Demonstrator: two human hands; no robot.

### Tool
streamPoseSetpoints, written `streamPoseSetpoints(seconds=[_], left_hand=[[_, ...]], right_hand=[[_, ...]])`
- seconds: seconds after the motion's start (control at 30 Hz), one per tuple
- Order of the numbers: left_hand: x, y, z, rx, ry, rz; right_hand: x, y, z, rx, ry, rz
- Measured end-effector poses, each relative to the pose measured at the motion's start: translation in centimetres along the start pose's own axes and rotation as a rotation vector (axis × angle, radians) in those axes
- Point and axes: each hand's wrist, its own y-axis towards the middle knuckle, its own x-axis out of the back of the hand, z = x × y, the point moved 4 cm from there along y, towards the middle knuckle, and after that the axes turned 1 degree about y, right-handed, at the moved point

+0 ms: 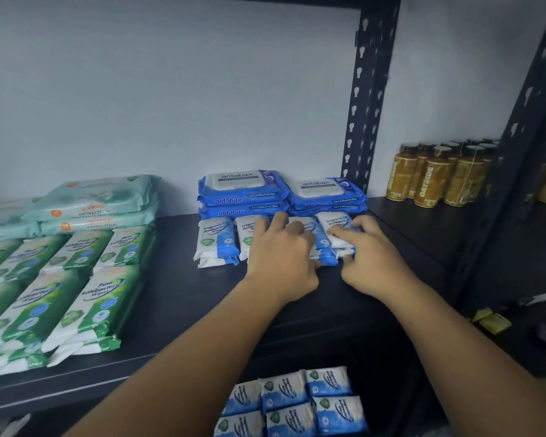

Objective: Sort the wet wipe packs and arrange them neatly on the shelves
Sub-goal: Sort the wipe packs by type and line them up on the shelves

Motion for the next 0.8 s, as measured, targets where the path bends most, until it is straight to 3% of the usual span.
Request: streamPoseSetpoints(seconds=[0.3, 0.8], left_hand=[[-1.2, 0.3, 1.0, 0.160, 0.036, -0.017], [-1.8, 0.1, 1.8, 0.257, 0.009, -0.028]], right_hand=[[-1.9, 2.6, 0.4, 0.110, -0.022, -0.010], [-2.6, 3.6, -0.7, 0.223, 0.077, -0.014]])
